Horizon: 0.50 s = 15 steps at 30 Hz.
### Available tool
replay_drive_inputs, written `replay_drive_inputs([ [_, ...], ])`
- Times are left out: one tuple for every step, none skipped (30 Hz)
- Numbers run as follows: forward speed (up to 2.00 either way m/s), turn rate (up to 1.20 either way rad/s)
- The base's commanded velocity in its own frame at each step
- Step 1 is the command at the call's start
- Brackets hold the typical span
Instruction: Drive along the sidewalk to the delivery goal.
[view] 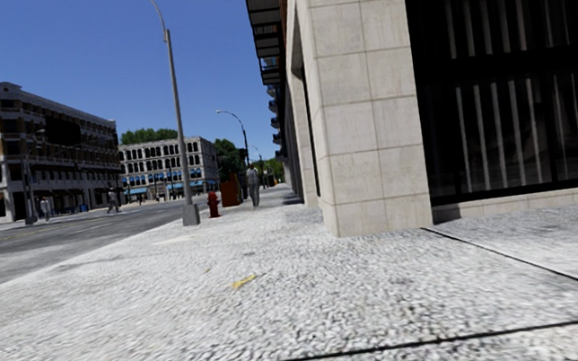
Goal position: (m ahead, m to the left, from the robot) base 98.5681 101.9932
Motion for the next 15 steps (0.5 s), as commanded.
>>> replay_drive_inputs([
  [1.47,0.17],
  [1.47,0.17],
  [2.00,0.17],
  [2.00,0.17],
  [2.00,0.17],
  [2.00,0.17],
  [2.00,0.17],
  [2.00,0.17],
  [2.00,0.17],
  [2.00,0.17],
  [2.00,0.19],
  [2.00,0.19],
  [2.00,0.19],
  [2.00,0.13],
  [2.00,0.00],
])
